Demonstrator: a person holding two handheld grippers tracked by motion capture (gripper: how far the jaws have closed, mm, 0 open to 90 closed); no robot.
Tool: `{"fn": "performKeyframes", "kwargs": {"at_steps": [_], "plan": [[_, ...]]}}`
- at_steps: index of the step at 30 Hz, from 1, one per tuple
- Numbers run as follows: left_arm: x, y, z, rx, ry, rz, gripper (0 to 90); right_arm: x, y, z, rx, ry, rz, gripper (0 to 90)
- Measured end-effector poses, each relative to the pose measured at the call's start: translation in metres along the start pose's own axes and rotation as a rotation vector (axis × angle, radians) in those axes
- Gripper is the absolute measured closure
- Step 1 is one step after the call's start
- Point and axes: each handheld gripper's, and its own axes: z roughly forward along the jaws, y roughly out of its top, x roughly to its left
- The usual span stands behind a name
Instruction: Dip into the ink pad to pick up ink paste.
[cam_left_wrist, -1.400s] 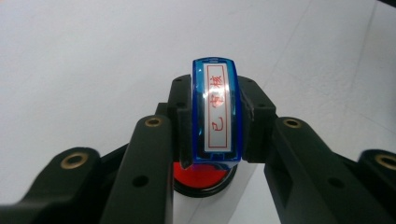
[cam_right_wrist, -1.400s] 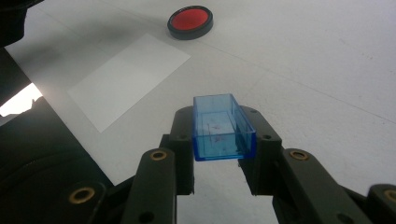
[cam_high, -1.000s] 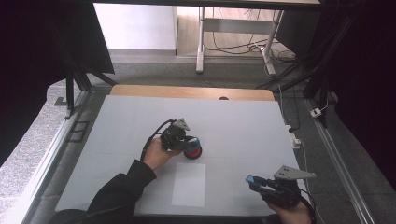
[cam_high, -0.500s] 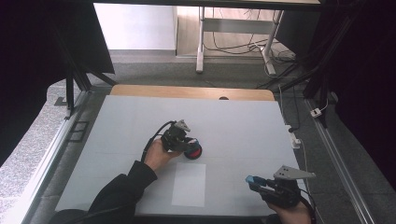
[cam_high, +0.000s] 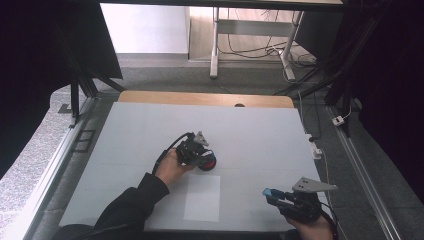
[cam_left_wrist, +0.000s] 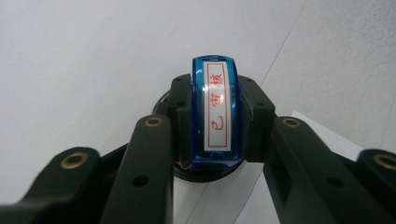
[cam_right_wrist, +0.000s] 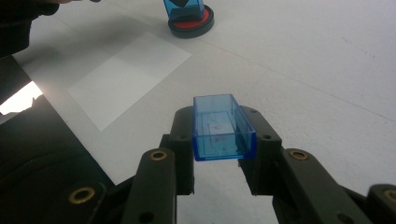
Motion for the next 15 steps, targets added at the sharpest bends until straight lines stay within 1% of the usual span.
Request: {"fn": "performKeyframes", "kwargs": {"at_steps": [3, 7, 11, 13, 15], "plan": [[0.005, -0.001, 0.0, -0.005, -0.029, -0.031, 70.3, 0.0, 0.0, 0.0, 0.001, 0.0, 0.0, 68.1], [0.013, -0.004, 0.0, -0.022, -0.077, -0.087, 70.3, 0.0, 0.0, 0.0, 0.001, 0.0, 0.0, 68.1], [0.019, -0.006, 0.001, -0.033, -0.11, -0.123, 70.3, 0.0, 0.0, 0.0, 0.002, 0.001, 0.0, 68.1], [0.02, -0.006, 0.001, -0.033, -0.113, -0.124, 70.3, 0.0, 0.0, 0.0, 0.002, 0.001, 0.0, 68.1], [0.018, -0.006, 0.001, -0.029, -0.103, -0.114, 70.3, 0.0, 0.0, 0.0, 0.003, 0.001, 0.0, 68.1]]}}
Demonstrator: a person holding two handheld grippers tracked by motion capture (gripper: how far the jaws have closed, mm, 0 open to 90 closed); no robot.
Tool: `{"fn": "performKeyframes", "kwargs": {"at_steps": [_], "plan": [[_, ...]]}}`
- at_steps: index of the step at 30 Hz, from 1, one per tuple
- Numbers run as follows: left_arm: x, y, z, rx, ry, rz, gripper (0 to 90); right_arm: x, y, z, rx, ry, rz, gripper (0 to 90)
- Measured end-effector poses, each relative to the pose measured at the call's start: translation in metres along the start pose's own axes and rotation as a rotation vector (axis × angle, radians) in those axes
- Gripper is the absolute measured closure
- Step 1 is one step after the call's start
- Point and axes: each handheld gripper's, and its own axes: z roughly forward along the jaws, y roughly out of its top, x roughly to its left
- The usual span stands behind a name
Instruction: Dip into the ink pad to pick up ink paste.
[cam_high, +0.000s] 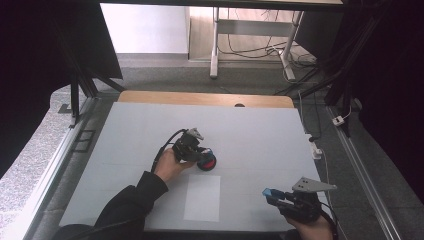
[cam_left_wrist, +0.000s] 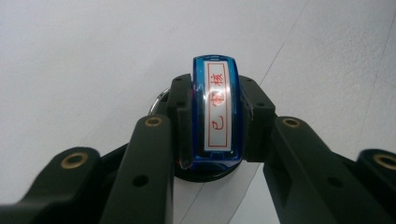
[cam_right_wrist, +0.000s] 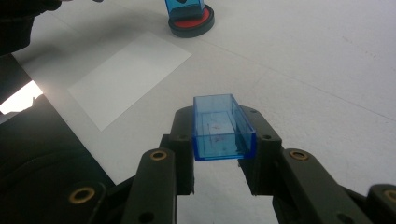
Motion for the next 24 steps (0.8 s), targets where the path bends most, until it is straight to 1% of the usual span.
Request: {"fn": "performKeyframes", "kwargs": {"at_steps": [1, 2, 3, 4, 5, 6, 9, 11, 13, 16, 18, 21, 22, 24], "plan": [[0.0, 0.0, 0.0, 0.0, 0.0, 0.0, 70.3, 0.0, 0.0, 0.0, 0.0, 0.0, 0.0, 68.1], [-0.004, 0.001, 0.0, 0.008, 0.02, 0.019, 70.3, 0.0, 0.0, 0.0, -0.002, 0.002, 0.002, 68.1], [-0.006, 0.002, 0.001, 0.011, 0.032, 0.026, 70.3, 0.0, 0.0, 0.0, -0.001, 0.002, 0.002, 68.1], [-0.006, 0.002, 0.001, 0.011, 0.032, 0.026, 70.3, 0.0, 0.0, 0.0, -0.001, 0.002, 0.002, 68.1], [-0.01, 0.003, 0.001, 0.02, 0.054, 0.041, 70.3, 0.0, 0.0, 0.0, 0.0, 0.002, 0.001, 68.1], [-0.012, 0.003, 0.001, 0.024, 0.065, 0.049, 70.4, 0.0, 0.0, 0.0, 0.0, 0.002, 0.001, 68.1], [-0.017, 0.005, 0.002, 0.041, 0.095, 0.076, 70.3, 0.0, 0.0, 0.001, 0.0, 0.004, 0.002, 68.1], [-0.018, 0.005, 0.002, 0.045, 0.105, 0.083, 70.3, 0.0, 0.0, 0.001, 0.001, 0.004, 0.001, 68.0], [-0.017, 0.005, 0.002, 0.04, 0.095, 0.075, 70.3, 0.0, 0.0, 0.001, 0.001, 0.001, 0.001, 68.1], [-0.012, 0.004, 0.001, 0.019, 0.064, 0.039, 70.2, 0.0, 0.0, 0.0, 0.0, 0.002, 0.002, 68.1], [-0.009, 0.003, 0.001, 0.017, 0.054, 0.044, 70.1, 0.0, 0.0, 0.0, -0.001, 0.002, 0.002, 68.1], [-0.009, 0.002, 0.0, 0.01, 0.052, 0.035, 70.0, 0.0, 0.0, 0.0, 0.001, 0.001, 0.001, 68.0], [-0.009, 0.002, 0.001, 0.004, 0.052, 0.027, 70.0, 0.0, 0.0, 0.0, 0.002, 0.001, 0.001, 68.1], [-0.009, 0.002, 0.001, 0.004, 0.051, 0.025, 69.9, 0.0, 0.0, 0.0, 0.001, 0.001, 0.0, 68.0]]}}
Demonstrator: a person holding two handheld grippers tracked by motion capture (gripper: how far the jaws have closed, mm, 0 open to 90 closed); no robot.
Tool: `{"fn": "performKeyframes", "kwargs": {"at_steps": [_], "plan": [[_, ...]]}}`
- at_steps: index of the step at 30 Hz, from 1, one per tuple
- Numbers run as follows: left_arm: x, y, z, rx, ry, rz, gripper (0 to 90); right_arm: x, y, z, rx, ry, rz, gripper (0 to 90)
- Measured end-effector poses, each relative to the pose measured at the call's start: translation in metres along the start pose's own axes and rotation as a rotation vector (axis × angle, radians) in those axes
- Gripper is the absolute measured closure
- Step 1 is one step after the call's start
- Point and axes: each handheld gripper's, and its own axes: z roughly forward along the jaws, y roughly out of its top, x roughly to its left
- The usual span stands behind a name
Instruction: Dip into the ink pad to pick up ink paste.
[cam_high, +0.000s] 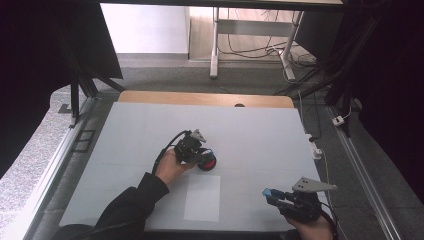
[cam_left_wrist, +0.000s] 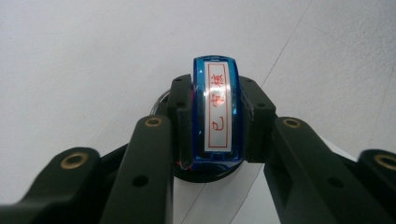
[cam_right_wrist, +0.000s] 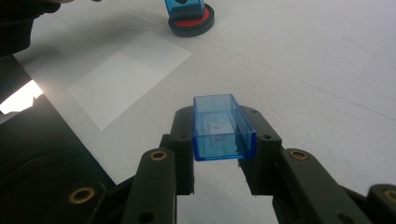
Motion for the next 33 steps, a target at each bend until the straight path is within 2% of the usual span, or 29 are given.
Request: {"fn": "performKeyframes", "kwargs": {"at_steps": [4, 9, 21, 33], "plan": [[0.0, 0.0, -0.003, -0.014, 0.008, -0.009, 69.9, 0.0, 0.0, 0.0, 0.0, 0.001, 0.001, 68.1], [0.002, 0.001, -0.011, -0.047, -0.005, -0.019, 69.9, 0.0, 0.0, 0.0, -0.001, 0.002, -0.001, 68.1], [-0.004, 0.001, -0.028, -0.07, -0.022, 0.0, 69.7, 0.001, 0.0, 0.001, 0.002, -0.001, -0.001, 68.0], [-0.011, -0.003, -0.047, -0.109, -0.071, 0.005, 69.7, 0.001, 0.0, 0.001, 0.003, 0.0, -0.002, 68.1]]}}
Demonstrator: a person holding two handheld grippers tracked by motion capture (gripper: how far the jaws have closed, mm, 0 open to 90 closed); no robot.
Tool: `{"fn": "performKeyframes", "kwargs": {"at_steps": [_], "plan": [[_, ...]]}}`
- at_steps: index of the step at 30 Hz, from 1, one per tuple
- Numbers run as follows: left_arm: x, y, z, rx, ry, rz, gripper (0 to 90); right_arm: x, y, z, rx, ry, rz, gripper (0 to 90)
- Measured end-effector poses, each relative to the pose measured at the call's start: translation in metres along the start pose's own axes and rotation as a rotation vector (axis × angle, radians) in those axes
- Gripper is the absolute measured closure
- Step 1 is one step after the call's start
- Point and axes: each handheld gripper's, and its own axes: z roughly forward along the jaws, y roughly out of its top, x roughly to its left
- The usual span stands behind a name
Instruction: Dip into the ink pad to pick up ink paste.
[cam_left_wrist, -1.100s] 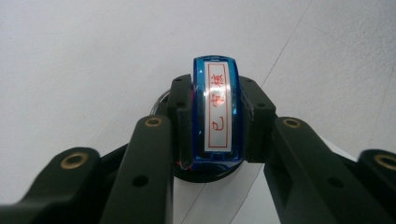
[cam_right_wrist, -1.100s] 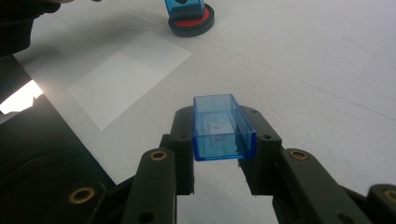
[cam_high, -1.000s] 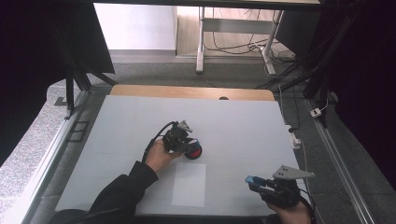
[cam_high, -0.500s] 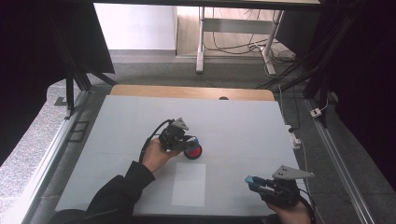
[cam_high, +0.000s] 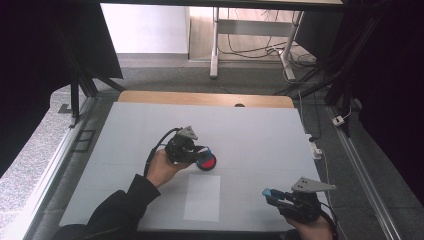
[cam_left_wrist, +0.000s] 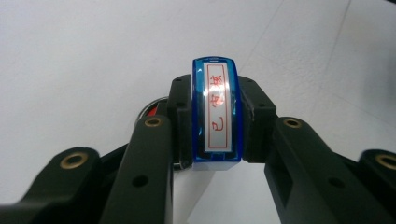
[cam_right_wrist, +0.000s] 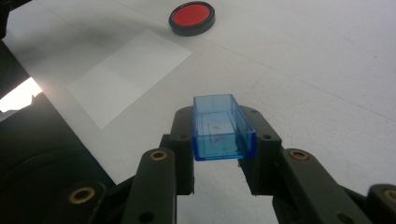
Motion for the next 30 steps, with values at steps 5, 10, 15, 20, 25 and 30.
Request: {"fn": "performKeyframes", "kwargs": {"at_steps": [5, 10, 15, 20, 25, 30], "plan": [[-0.006, -0.001, -0.007, -0.013, -0.013, 0.013, 69.7, 0.0, 0.0, 0.0, 0.0, 0.0, -0.001, 68.1], [-0.012, -0.002, -0.014, -0.032, -0.027, 0.026, 69.7, 0.0, 0.0, 0.0, -0.001, -0.001, -0.003, 68.1], [-0.018, -0.005, -0.025, -0.049, -0.035, 0.04, 69.7, 0.0, 0.0, 0.0, -0.001, -0.001, -0.004, 68.1], [-0.02, -0.008, -0.035, -0.071, -0.054, 0.042, 69.7, 0.0, 0.0, 0.0, 0.001, -0.004, -0.007, 68.1], [-0.022, -0.011, -0.04, -0.077, -0.067, 0.04, 69.7, 0.0, 0.0, 0.0, -0.002, 0.001, -0.006, 68.1], [-0.026, -0.012, -0.045, -0.088, -0.077, 0.038, 69.7, 0.0, 0.0, 0.0, -0.003, -0.002, -0.008, 68.1]]}}
